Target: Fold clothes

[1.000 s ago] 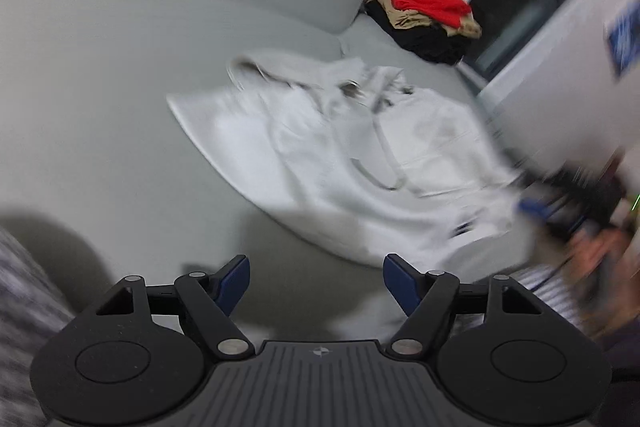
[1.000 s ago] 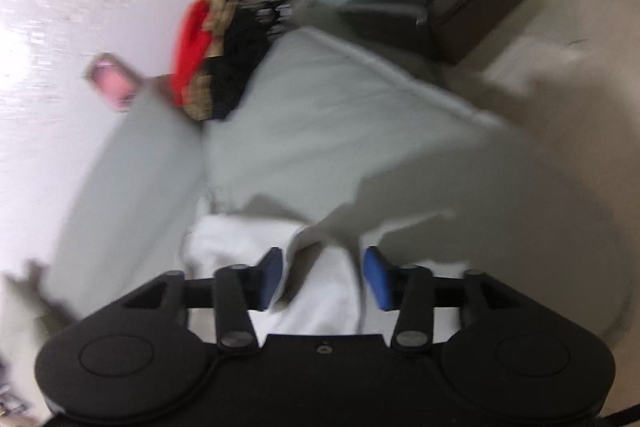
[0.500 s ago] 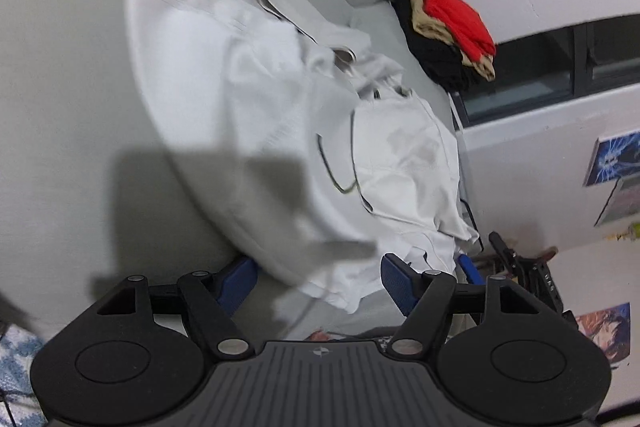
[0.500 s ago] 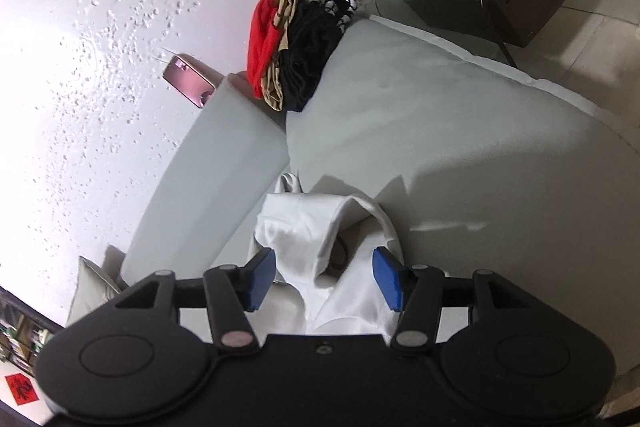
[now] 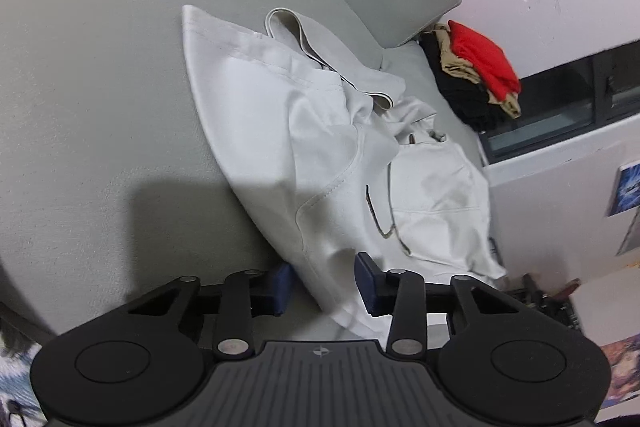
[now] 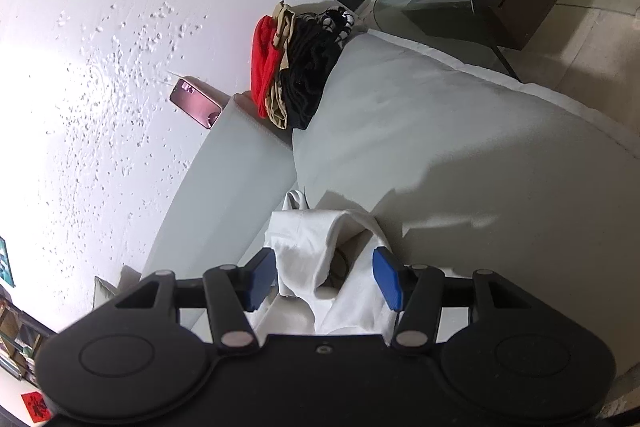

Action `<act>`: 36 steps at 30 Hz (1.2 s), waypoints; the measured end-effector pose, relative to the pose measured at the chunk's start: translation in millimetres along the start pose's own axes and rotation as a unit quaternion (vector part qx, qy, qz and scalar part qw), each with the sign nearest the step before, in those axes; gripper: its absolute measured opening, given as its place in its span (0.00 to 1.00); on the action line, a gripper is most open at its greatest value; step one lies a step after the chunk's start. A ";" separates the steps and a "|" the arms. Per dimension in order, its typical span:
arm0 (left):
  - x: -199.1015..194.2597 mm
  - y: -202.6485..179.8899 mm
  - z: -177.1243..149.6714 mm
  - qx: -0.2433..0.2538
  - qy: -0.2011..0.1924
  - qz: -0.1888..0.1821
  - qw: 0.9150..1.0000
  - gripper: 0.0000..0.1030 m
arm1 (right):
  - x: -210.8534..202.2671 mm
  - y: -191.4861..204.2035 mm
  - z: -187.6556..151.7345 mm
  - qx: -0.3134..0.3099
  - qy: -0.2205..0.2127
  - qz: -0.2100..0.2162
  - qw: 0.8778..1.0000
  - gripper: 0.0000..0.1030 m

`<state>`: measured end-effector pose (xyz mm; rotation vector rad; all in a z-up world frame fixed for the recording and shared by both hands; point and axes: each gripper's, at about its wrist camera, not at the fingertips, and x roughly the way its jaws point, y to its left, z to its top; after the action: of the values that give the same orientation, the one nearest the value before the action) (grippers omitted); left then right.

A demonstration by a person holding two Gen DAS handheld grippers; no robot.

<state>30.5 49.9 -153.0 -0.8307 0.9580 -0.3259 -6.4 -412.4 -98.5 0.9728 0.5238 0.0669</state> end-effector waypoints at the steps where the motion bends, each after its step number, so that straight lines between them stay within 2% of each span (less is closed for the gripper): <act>1: 2.6 -3.6 1.1 0.006 0.000 0.008 1.000 0.38 | 0.7 0.8 0.0 -0.002 0.001 -0.002 1.000 0.51; 5: 14.8 -17.6 8.1 0.032 -0.003 0.039 0.999 0.36 | 1.5 5.3 -0.6 -0.016 -0.008 -0.023 1.000 0.51; 7: 20.4 -22.7 10.4 0.054 -0.003 0.064 0.996 0.08 | 0.9 6.7 -1.0 -0.020 -0.016 -0.038 0.999 0.51; 11: 5.4 -30.8 13.8 0.088 -0.017 0.094 0.992 0.04 | 1.8 9.6 -0.9 -0.034 -0.009 -0.077 0.996 0.51; 13: -16.9 -38.8 14.4 0.129 -0.046 0.113 0.984 0.04 | -1.7 16.3 -3.9 -0.064 -0.009 -0.099 0.993 0.51; 15: -43.2 -39.3 19.4 0.144 -0.060 0.108 0.982 0.04 | -4.3 22.8 -8.2 -0.094 -0.002 -0.117 0.989 0.51; 17: -65.0 -37.7 25.5 0.159 -0.079 0.121 0.977 0.04 | -3.2 30.5 -13.6 -0.123 0.016 -0.129 0.984 0.51; 19: -83.4 -35.8 32.5 0.179 -0.100 0.141 0.969 0.04 | 0.7 43.2 -22.8 -0.162 0.033 -0.136 0.977 0.52; 21: -84.4 -29.1 38.7 0.203 -0.093 0.150 0.963 0.04 | 7.1 58.8 -36.1 -0.204 0.046 -0.138 0.968 0.55; 23: -76.5 -19.6 38.3 0.204 -0.083 0.148 0.964 0.04 | 15.8 75.2 -52.4 -0.241 0.061 -0.127 0.960 0.58; 24: -73.9 -19.8 37.1 0.208 -0.086 0.154 0.962 0.04 | 22.1 82.3 -62.8 -0.256 0.075 -0.119 0.956 0.58; 27: -66.2 -20.3 33.7 0.223 -0.095 0.172 0.955 0.04 | 44.7 102.2 -98.5 -0.327 0.117 -0.112 0.931 0.60; 29: -61.0 -20.6 31.4 0.233 -0.101 0.184 0.950 0.04 | 61.0 110.7 -121.1 -0.386 0.135 -0.126 0.904 0.65; 31: -55.9 -21.0 29.1 0.242 -0.107 0.196 0.944 0.05 | 75.7 113.4 -138.5 -0.438 0.140 -0.161 0.873 0.65; 32: -53.3 -21.1 28.0 0.247 -0.110 0.202 0.941 0.05 | 82.5 114.0 -144.6 -0.456 0.142 -0.179 0.860 0.64; 33: -50.8 -21.2 27.0 0.251 -0.112 0.207 0.939 0.05 | 88.1 113.3 -146.6 -0.461 0.142 -0.195 0.854 0.60; 34: -49.2 -20.3 27.7 0.248 -0.110 0.211 0.939 0.05 | 91.6 111.5 -144.9 -0.457 0.139 -0.208 0.853 0.30; 35: -47.9 -19.3 28.3 0.245 -0.109 0.215 0.939 0.05 | 93.1 109.8 -140.6 -0.447 0.133 -0.221 0.857 0.05; 36: -48.6 -17.4 28.7 0.241 -0.106 0.216 0.940 0.05 | 91.6 108.8 -133.6 -0.431 0.116 -0.229 0.865 0.03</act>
<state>28.9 80.6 -102.6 -0.1901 0.7844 -0.0771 32.4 -221.4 -107.3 -0.0579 0.8361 -0.0140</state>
